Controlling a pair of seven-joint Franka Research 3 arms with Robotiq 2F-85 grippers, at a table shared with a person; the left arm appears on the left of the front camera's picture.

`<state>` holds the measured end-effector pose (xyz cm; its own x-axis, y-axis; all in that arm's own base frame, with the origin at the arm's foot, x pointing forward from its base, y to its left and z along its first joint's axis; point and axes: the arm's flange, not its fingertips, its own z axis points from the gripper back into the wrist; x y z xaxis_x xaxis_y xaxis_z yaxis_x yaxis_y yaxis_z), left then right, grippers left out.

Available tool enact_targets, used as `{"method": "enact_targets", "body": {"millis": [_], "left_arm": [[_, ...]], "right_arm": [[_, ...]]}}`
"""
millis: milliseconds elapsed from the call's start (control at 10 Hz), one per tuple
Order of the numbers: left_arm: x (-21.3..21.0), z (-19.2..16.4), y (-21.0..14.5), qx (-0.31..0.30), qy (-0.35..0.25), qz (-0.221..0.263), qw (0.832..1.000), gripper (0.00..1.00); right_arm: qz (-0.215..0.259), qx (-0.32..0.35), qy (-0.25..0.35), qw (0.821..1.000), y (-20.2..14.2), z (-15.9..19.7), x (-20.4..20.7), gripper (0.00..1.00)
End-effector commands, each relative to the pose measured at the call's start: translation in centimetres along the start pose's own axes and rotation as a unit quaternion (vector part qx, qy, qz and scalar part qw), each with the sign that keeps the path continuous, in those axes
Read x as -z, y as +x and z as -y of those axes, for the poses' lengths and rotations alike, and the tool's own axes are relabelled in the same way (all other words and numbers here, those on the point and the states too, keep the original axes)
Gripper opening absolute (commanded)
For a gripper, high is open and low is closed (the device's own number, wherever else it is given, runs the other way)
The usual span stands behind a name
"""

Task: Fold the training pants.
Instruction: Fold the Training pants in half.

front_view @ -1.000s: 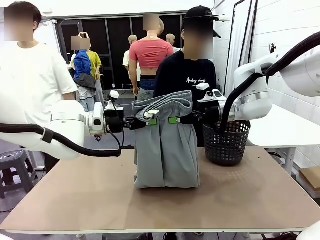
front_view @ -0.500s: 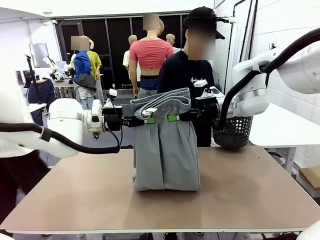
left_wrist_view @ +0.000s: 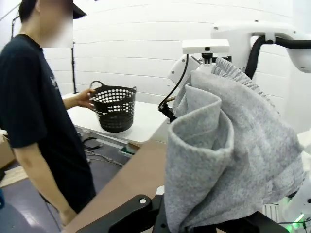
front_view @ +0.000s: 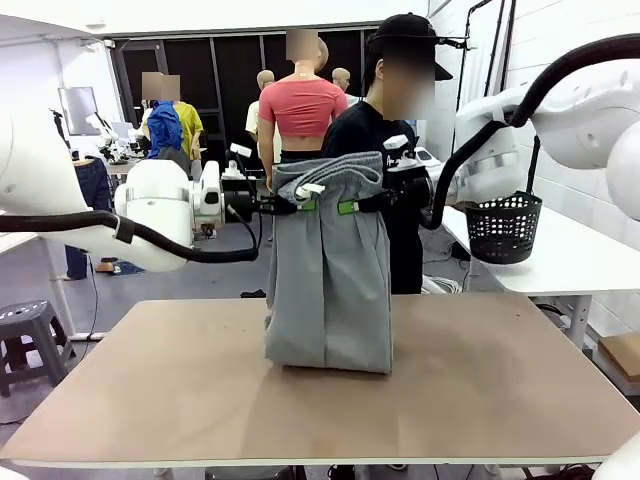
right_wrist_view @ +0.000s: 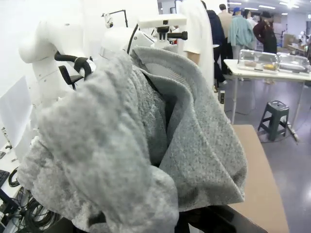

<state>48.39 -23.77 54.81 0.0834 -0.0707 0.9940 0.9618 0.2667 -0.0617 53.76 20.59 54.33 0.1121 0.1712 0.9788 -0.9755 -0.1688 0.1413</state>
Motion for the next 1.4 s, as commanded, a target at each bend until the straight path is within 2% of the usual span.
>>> {"method": "enact_targets", "body": {"millis": [0, 200, 300, 700, 900, 1000, 1300], "left_arm": [[-0.9, -1.9, 3.1, 0.004, 0.044, 0.002, 0.999, 0.00], [-1.5, -4.1, 3.8, 0.031, 0.082, 0.005, 0.996, 0.00], [-0.6, -1.1, 2.4, 0.017, 0.032, 0.000, 0.999, 0.00], [-0.3, -1.5, 2.1, 0.016, 0.040, -0.005, 0.999, 0.00], [-0.7, -6.1, 2.2, 0.001, 0.066, -0.004, 0.998, 0.00], [-0.6, -7.3, 2.6, -0.002, 0.070, 0.001, 0.998, 0.00], [-0.4, -10.9, 4.9, 0.036, 0.087, 0.047, 0.994, 0.00]], "right_arm": [[-0.033, 0.001, 0.004, 0.999, 1.8, 1.9, -0.2, 0.00], [-0.039, -0.015, -0.016, 0.999, 2.8, 3.5, -0.7, 0.00], [-0.006, -0.015, -0.005, 1.000, 2.6, 1.7, 0.1, 0.00], [-0.007, -0.016, -0.011, 1.000, 2.7, 2.6, 0.2, 0.00], [-0.014, 0.000, -0.030, 0.999, 3.3, 6.7, 0.1, 0.00], [-0.021, 0.010, -0.030, 0.999, 3.8, 7.4, 0.2, 0.00], [-0.025, -0.009, -0.052, 0.998, 5.7, 10.4, 0.3, 0.00]]}}
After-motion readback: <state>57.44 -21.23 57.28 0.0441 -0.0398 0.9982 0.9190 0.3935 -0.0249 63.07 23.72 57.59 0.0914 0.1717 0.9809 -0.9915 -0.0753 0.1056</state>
